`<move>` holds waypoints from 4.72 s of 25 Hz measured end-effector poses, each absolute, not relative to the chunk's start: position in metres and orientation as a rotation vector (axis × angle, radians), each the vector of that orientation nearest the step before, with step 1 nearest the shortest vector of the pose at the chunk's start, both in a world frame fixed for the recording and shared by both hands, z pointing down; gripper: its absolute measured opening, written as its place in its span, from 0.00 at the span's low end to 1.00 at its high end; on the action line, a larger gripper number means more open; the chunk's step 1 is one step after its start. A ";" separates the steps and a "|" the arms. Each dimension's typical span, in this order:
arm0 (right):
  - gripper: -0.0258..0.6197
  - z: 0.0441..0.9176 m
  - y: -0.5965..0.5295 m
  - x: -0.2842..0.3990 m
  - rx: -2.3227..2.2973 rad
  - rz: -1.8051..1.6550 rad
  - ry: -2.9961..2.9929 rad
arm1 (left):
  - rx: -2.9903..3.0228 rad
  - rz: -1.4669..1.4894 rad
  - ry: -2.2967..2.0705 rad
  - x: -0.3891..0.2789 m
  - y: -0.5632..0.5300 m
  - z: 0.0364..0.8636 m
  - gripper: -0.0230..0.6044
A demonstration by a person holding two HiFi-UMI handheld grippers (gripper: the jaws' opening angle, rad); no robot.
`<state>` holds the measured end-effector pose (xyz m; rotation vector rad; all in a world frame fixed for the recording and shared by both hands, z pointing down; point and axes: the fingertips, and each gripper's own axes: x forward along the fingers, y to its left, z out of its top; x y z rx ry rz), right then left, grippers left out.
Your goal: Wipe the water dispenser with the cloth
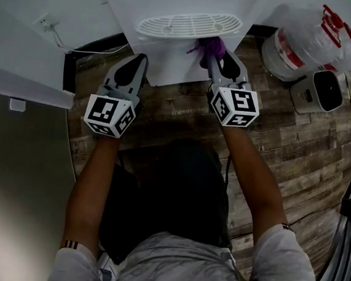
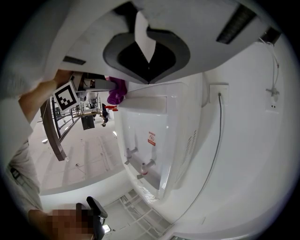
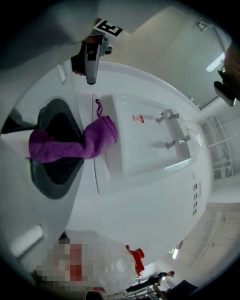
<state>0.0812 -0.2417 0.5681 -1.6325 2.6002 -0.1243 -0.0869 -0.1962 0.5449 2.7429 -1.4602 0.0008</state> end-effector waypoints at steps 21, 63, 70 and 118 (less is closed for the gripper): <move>0.20 0.586 -0.249 0.164 -1.760 -0.205 2.465 | 2.702 0.080 -1.509 -0.101 -0.192 0.566 0.03; 0.20 0.675 -0.213 -0.070 -1.351 -0.066 2.847 | 2.570 0.210 -1.445 -0.124 -0.201 0.685 0.03; 0.20 0.685 -0.229 -0.004 -1.511 -0.107 2.762 | 2.566 0.224 -1.444 -0.119 -0.200 0.689 0.03; 0.20 0.774 -0.192 -0.065 -1.325 -0.360 2.849 | 2.429 0.348 -1.414 -0.131 -0.178 0.771 0.03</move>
